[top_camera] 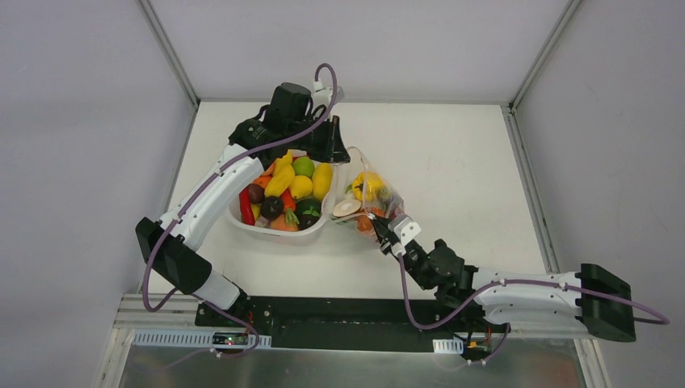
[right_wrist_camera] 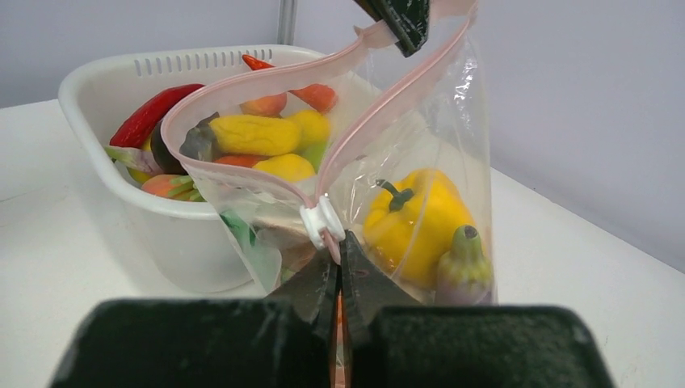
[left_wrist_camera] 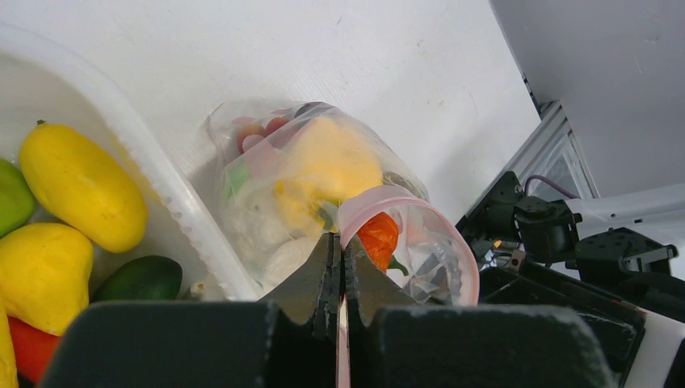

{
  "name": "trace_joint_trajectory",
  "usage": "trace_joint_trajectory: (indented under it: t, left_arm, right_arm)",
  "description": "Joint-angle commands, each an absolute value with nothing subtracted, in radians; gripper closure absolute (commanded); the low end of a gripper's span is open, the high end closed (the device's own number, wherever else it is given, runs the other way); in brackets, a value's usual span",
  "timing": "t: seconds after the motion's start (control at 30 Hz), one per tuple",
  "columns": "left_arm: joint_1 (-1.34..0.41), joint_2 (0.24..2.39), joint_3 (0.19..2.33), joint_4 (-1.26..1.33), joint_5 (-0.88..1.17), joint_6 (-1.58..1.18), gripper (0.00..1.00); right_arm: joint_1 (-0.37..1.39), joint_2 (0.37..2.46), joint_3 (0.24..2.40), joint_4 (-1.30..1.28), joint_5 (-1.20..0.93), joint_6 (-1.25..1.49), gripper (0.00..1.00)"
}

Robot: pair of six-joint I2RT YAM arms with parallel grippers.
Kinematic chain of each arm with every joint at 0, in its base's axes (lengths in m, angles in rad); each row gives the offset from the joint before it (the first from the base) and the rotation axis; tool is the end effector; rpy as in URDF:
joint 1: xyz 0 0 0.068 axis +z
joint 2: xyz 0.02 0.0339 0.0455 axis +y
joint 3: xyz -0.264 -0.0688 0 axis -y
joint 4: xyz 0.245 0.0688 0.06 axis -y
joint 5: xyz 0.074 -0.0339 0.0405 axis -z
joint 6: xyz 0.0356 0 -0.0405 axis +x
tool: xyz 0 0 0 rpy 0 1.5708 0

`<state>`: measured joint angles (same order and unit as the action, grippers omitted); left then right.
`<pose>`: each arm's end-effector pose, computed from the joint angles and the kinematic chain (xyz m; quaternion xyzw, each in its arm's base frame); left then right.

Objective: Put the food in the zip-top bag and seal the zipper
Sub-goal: Zip the zipper food storage bag at the center of the board.

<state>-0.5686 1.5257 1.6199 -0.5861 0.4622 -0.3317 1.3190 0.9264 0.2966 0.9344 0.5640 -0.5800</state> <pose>0.2777 -0.1963 0.4100 0.2155 0.8154 -0.3945 0.3647 0.0668 0.1832 0.2600 -0.3315 0.5132 0.1261 0.7816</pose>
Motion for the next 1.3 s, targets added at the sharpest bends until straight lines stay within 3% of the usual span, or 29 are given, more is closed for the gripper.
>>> trace_joint_trajectory:
  t: [0.0,0.27,0.6,0.7,0.9,1.0,1.27]
  left_arm:
    - [-0.545,1.457,1.615,-0.553,0.457,-0.339,1.00]
    - [-0.488,1.393,1.665,-0.644,0.433,-0.282,1.00]
    - [-0.486,1.450,1.823,-0.871,0.515,-0.126,0.99]
    - [-0.487,1.488,1.873,-0.973,0.565,-0.054,0.90]
    - [-0.487,1.510,1.859,-1.050,0.604,0.029,0.56]
    - [-0.488,1.489,1.795,-1.006,0.598,0.003,0.44]
    - [-0.488,1.313,1.375,-0.650,0.659,0.112,0.32]
  right_arm:
    - [1.312,0.806,0.339,0.841,0.572,-0.541,1.00]
    - [1.218,0.578,0.657,0.148,0.426,-0.374,1.00]
    - [1.183,0.581,0.873,-0.267,0.389,-0.307,1.00]
    - [1.175,0.581,0.891,-0.300,0.357,-0.284,1.00]
    - [1.157,0.588,0.890,-0.304,0.342,-0.255,1.00]
    - [1.131,0.613,0.889,-0.302,0.325,-0.249,1.00]
    - [0.964,0.641,0.889,-0.301,0.191,-0.259,1.00]
